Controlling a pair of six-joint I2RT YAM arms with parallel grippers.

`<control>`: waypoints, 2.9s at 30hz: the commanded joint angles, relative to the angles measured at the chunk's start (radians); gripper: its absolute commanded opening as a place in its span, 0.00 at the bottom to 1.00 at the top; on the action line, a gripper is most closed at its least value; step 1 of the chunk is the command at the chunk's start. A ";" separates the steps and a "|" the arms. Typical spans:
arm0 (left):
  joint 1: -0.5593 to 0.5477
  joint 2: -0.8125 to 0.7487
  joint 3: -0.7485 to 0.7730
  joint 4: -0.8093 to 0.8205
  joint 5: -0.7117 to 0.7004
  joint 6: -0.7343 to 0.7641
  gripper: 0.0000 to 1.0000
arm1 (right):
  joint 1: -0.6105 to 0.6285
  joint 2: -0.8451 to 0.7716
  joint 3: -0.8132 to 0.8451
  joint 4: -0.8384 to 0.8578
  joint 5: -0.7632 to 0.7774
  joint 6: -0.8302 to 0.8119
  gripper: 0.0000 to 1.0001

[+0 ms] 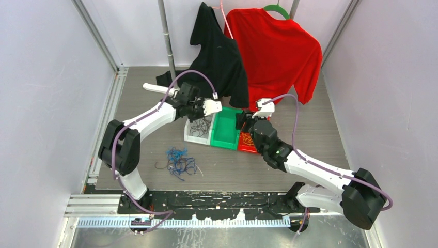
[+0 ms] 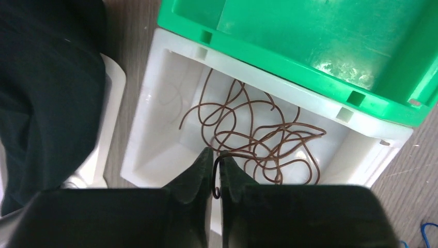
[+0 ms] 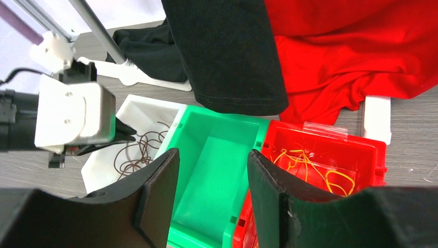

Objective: Untangle the cables

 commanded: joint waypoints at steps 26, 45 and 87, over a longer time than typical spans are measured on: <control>0.277 -0.153 0.362 -0.646 0.230 -0.238 1.00 | -0.009 0.258 0.206 0.085 -0.769 0.174 0.48; 0.464 -0.486 -0.162 -0.891 0.293 0.160 0.99 | -0.075 0.782 0.683 -0.242 -0.815 0.064 0.16; 0.232 -0.499 -0.615 -0.425 0.029 0.350 0.19 | -0.032 0.040 0.202 0.049 -0.583 0.181 0.29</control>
